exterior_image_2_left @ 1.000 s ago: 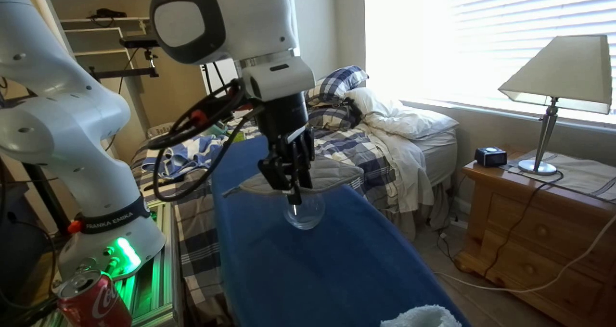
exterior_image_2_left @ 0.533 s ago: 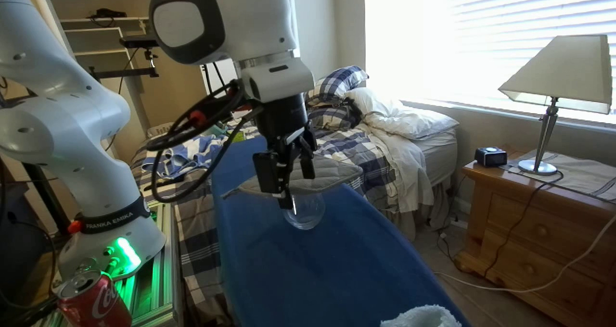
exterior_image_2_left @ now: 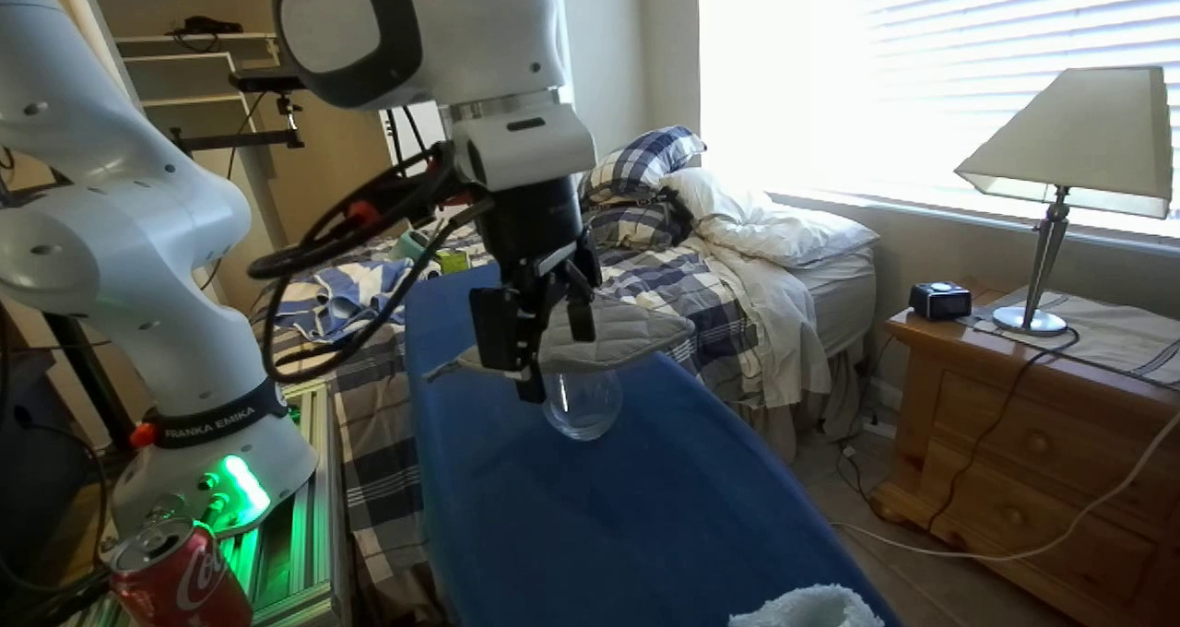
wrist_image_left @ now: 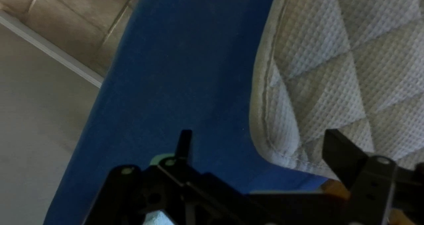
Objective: Put the mat on the cup
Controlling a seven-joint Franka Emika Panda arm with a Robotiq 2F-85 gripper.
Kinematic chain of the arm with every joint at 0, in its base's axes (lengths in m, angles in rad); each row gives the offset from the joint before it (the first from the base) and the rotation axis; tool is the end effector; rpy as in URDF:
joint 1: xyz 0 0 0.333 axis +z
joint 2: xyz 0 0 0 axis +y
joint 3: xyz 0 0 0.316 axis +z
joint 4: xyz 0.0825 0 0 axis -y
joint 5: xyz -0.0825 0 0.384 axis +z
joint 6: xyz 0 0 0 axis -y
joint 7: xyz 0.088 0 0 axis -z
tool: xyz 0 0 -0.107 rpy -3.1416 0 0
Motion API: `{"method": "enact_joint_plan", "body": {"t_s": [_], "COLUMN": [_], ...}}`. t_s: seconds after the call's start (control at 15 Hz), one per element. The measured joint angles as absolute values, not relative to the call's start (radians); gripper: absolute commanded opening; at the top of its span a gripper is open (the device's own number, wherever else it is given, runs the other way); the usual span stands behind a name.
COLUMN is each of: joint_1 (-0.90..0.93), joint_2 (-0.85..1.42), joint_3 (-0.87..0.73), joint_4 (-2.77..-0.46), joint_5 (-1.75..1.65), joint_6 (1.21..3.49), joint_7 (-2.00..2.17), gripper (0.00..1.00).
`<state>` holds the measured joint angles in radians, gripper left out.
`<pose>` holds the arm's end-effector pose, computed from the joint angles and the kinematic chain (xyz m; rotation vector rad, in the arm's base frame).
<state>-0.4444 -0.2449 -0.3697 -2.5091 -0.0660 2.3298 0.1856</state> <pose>0.3070 -0.3249 0.3692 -2.7754 1.4231 -0.0949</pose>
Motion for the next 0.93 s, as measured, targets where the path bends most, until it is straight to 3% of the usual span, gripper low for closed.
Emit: {"method": "enact_joint_plan", "body": {"t_s": [0.93], "joint_1": [-0.437], "joint_2": [-0.475], "joint_3": [-0.206], "joint_4": [-2.465], "joint_5": [-0.143], "joint_6": [2.194], "joint_7": [0.256], "gripper": [1.00]}}
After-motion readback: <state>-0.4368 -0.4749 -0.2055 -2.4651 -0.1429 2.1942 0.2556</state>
